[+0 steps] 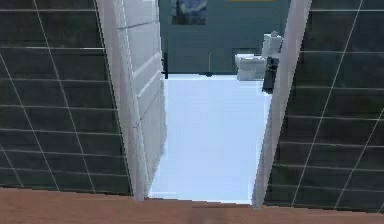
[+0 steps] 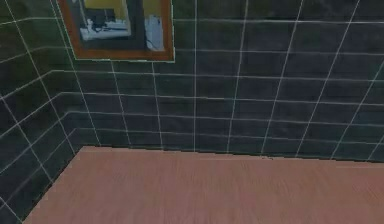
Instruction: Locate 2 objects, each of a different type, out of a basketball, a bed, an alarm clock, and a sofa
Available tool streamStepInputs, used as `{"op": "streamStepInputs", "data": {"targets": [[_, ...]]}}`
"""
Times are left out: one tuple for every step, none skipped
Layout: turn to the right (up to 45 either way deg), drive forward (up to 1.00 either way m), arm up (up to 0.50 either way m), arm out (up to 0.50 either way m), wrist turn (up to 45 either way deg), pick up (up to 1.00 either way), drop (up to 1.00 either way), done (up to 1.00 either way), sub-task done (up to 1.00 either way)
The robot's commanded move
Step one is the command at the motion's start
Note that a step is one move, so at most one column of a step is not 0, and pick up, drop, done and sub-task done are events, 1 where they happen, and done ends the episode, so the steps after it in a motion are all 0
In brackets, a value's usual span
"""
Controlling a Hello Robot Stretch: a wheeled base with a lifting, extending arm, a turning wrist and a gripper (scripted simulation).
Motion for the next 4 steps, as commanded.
{"op": "streamStepInputs", "data": {"targets": [[0.0, 1.00, 0.00, 0.00, 0.0, 0.00, 0.00, 0.00, 0.00], [-3.0, 0.00, 0.00, 0.00, 0.0, 0.00, 0.00, 0.00, 0.00], [0.0, 0.50, 0.00, 0.00, 0.0, 0.00, 0.00, 0.00, 0.00], [45.0, 0.00, 0.00, 0.00, 0.0, 0.00, 0.00, 0.00, 0.00]]}}
